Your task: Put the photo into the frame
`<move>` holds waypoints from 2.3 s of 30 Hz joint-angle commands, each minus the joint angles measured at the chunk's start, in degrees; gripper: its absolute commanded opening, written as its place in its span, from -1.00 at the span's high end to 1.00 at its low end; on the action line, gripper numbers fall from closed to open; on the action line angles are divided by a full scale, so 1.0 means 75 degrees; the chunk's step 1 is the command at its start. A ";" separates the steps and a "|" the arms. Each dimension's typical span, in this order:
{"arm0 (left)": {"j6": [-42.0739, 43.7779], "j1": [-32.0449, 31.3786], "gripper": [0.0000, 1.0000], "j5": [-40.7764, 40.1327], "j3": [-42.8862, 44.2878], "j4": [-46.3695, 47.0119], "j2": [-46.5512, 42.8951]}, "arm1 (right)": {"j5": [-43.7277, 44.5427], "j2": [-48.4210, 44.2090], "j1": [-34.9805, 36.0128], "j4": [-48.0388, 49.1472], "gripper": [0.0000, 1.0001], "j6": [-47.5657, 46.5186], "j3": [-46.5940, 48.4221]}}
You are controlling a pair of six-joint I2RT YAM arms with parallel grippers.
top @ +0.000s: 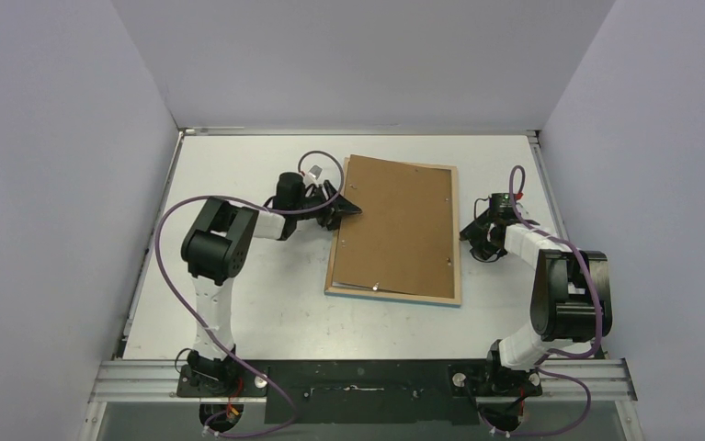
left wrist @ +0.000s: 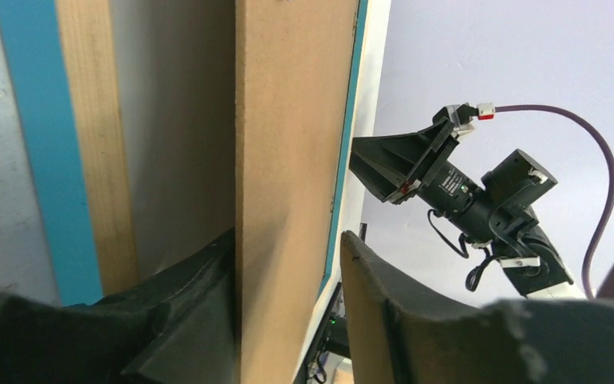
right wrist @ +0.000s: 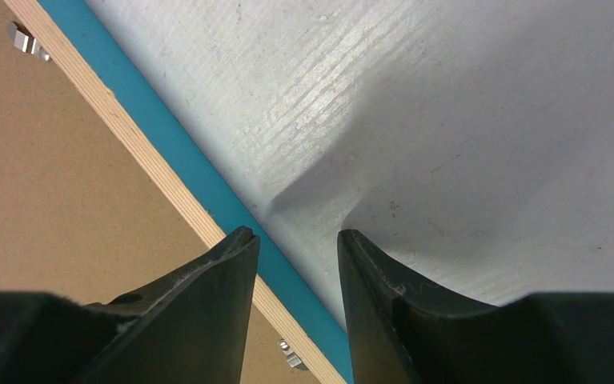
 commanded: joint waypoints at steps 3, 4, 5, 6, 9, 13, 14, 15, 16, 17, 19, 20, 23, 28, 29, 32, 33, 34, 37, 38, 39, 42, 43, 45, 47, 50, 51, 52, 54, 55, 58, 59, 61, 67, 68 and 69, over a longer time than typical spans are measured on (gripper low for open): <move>0.0907 -0.0283 -0.08 -0.0281 0.0826 -0.1808 -0.0707 | 0.0133 0.0521 0.0109 -0.0276 0.12 -0.0040 -0.0267; 0.1174 -0.0321 -0.12 -0.0415 0.1012 -0.2316 -0.0750 | 0.0130 0.0538 0.0109 -0.0265 0.10 -0.0033 -0.0274; 0.1412 -0.0356 -0.15 -0.0586 0.1189 -0.2847 -0.0798 | 0.0117 0.0545 0.0109 -0.0257 0.10 -0.0017 -0.0288; 0.1631 -0.0377 -0.18 -0.0739 0.1354 -0.3313 -0.0823 | 0.0119 0.0543 0.0110 -0.0242 0.09 -0.0005 -0.0301; 0.2036 -0.0391 -0.25 -0.1077 0.1738 -0.4474 -0.0882 | 0.0076 0.0537 0.0109 -0.0245 0.07 0.0007 -0.0315; 0.2465 -0.0420 -0.29 -0.1425 0.1943 -0.5489 -0.1046 | -0.0180 0.0511 0.0109 -0.0111 0.02 0.0170 -0.0364; 0.2570 -0.0431 -0.29 -0.1502 0.2001 -0.5586 -0.1100 | -0.0252 0.0504 0.0109 -0.0064 0.01 0.0229 -0.0372; 0.2693 -0.0437 -0.29 -0.1581 0.2104 -0.5793 -0.1133 | -0.0272 0.0497 0.0122 -0.0034 0.01 0.0268 -0.0373; 0.2844 -0.0448 -0.30 -0.1657 0.2240 -0.6170 -0.1136 | -0.0280 0.0496 0.0120 -0.0025 0.00 0.0306 -0.0365; 0.3016 -0.0458 -0.30 -0.1747 0.2403 -0.6469 -0.1138 | -0.0285 0.0502 0.0120 -0.0014 0.00 0.0333 -0.0353; 0.3343 -0.0479 -0.30 -0.2024 0.2692 -0.7058 -0.1110 | -0.0258 0.0509 0.0120 -0.0044 -0.01 0.0327 -0.0291; 0.3490 -0.0496 -0.32 -0.2136 0.2813 -0.7340 -0.1098 | -0.0266 0.0516 0.0120 -0.0047 -0.02 0.0316 -0.0265; 0.3765 -0.0519 -0.40 -0.2477 0.3061 -0.7933 -0.1105 | -0.0345 0.0516 0.0120 0.0041 -0.03 0.0300 -0.0241; 0.4048 -0.0532 -0.59 -0.2850 0.3212 -0.8458 -0.1151 | -0.0341 0.0500 0.0120 0.0041 -0.06 0.0293 -0.0245; 0.4108 -0.0532 -0.61 -0.2928 0.3218 -0.8510 -0.1179 | -0.0330 0.0490 0.0120 0.0026 -0.06 0.0276 -0.0245; 0.4270 -0.0532 -0.62 -0.3131 0.3204 -0.8563 -0.1328 | -0.0284 0.0466 0.0120 -0.0082 -0.06 0.0195 -0.0211; 0.4329 -0.0532 -0.62 -0.3197 0.3231 -0.8577 -0.1368 | -0.0256 0.0445 0.0120 -0.0108 -0.07 0.0156 -0.0204; 0.4413 -0.0532 -0.62 -0.3232 0.3255 -0.8592 -0.1407 | -0.0232 0.0429 0.0122 -0.0131 -0.07 0.0112 -0.0193; 0.4721 -0.0520 -0.62 -0.3317 0.3342 -0.8636 -0.1520 | -0.0222 0.0421 0.0120 -0.0240 -0.07 -0.0093 -0.0117; 0.4810 -0.0510 -0.62 -0.3379 0.3361 -0.8665 -0.1528 | -0.0231 0.0425 0.0120 -0.0306 -0.07 -0.0198 -0.0069; 0.4889 -0.0500 -0.62 -0.3417 0.3376 -0.8713 -0.1515 | -0.0248 0.0418 0.0126 -0.0364 -0.07 -0.0271 -0.0028; 0.4975 -0.0423 -0.62 -0.3207 0.3328 -0.8819 -0.1342 | -0.0574 0.0402 0.0120 -0.0383 -0.11 -0.0454 0.0055; 0.4977 -0.0410 -0.62 -0.3129 0.3259 -0.8792 -0.1288 | -0.0735 0.0408 0.0129 -0.0365 -0.15 -0.0512 0.0079; 0.5005 -0.0403 -0.61 -0.3067 0.3113 -0.8765 -0.1170 | -0.1025 0.0419 0.0143 -0.0328 -0.22 -0.0603 0.0106; 0.5043 -0.0403 -0.60 -0.3041 0.2997 -0.8797 -0.1058 | -0.1261 0.0419 0.0176 -0.0317 -0.28 -0.0714 0.0113; 0.5108 -0.0403 -0.57 -0.3074 0.2871 -0.8845 -0.0993 | -0.1417 0.0379 0.0284 -0.0356 -0.38 -0.0936 0.0078; 0.5131 -0.0403 -0.56 -0.3085 0.2832 -0.8845 -0.0982 | -0.1463 0.0387 0.0416 -0.0379 -0.39 -0.1018 0.0064; 0.5147 -0.0403 -0.55 -0.3086 0.2813 -0.8845 -0.0956 | -0.1492 0.0406 0.0484 -0.0434 -0.40 -0.1095 0.0061; 0.5181 -0.0403 -0.51 -0.3043 0.2797 -0.8888 -0.0875 | -0.1490 0.0441 0.0634 -0.0516 -0.40 -0.1234 0.0033; 0.5192 -0.0404 -0.50 -0.3025 0.2778 -0.8902 -0.0836 | -0.1494 0.0454 0.0706 -0.0531 -0.41 -0.1273 0.0010; 0.5191 -0.0403 -0.46 -0.2899 0.2702 -0.8893 -0.0739 | -0.1493 0.0439 0.1007 -0.0540 -0.41 -0.1364 -0.0044; 0.5184 -0.0403 -0.45 -0.2862 0.2676 -0.8875 -0.0723 | -0.1488 0.0421 0.1145 -0.0540 -0.41 -0.1380 -0.0045; 0.5172 -0.0403 -0.41 -0.2737 0.2642 -0.8819 -0.0694 | -0.1475 0.0372 0.1389 -0.0524 -0.41 -0.1368 -0.0065; 0.5043 -0.0383 -0.32 -0.2760 0.2281 -0.8661 -0.0851 | -0.0595 -0.0131 0.1526 -0.1011 -0.40 -0.1353 0.0058; 0.5056 -0.0364 -0.31 -0.2889 0.2211 -0.8674 -0.0901 | -0.0330 -0.0302 0.1532 -0.1217 -0.41 -0.1427 0.0155; 0.5072 -0.0323 -0.32 -0.3034 0.2135 -0.8698 -0.0978 | -0.0030 -0.0522 0.1573 -0.1424 -0.43 -0.1491 0.0280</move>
